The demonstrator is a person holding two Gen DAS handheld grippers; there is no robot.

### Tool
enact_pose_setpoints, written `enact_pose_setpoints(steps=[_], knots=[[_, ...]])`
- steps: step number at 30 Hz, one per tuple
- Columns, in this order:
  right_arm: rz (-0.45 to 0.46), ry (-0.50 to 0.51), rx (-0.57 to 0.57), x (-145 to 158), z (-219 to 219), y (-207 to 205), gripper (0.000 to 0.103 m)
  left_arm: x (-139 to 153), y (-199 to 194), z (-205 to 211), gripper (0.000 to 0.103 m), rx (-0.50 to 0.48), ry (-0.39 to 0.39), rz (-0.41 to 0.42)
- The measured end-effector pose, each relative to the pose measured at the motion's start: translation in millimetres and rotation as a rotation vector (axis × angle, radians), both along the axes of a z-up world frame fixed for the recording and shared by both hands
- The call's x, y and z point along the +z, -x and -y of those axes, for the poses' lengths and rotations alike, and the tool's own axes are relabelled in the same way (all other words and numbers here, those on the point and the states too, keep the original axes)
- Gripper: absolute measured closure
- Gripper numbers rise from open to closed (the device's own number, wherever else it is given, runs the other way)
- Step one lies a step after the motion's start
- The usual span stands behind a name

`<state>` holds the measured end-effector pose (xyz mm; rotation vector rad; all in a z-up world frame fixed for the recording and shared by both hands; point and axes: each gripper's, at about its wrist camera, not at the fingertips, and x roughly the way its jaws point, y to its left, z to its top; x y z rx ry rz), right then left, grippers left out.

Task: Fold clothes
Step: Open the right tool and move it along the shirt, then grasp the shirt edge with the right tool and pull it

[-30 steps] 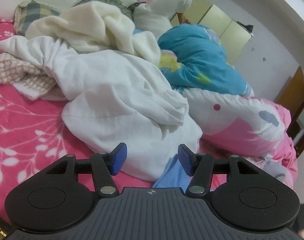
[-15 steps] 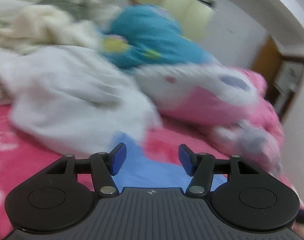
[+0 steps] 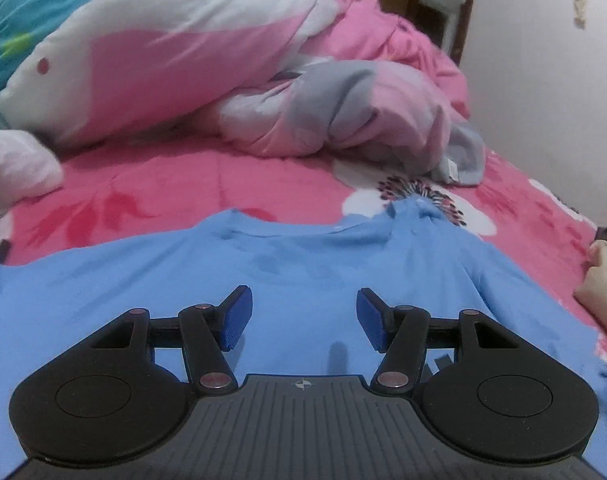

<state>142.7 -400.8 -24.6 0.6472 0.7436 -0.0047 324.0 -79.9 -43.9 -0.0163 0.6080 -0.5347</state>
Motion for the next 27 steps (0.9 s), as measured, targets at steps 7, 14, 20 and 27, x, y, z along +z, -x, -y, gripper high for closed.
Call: enact_pose_setpoints(steps=[7,14,20,27], knots=[[-0.152,-0.059,-0.143,-30.9,20.5,-19.2,0.053,-25.2,-15.3,-18.3,0.045,0.015,0.157,-0.105],[-0.128,0.007,-0.189,-40.9,18.1,-37.1,0.089,-30.2,-18.7,-28.0,0.044,0.006,0.242,-0.137],[-0.001,0.306,-0.138,0.2,-2.1,-54.9,0.099,-31.7,-21.1,-30.2,0.044,0.005,0.268,-0.147],[0.120,0.708,-0.092,52.5,6.4,-109.3,0.099,-32.3,-21.8,-31.2,0.044,0.004,0.279,-0.150]])
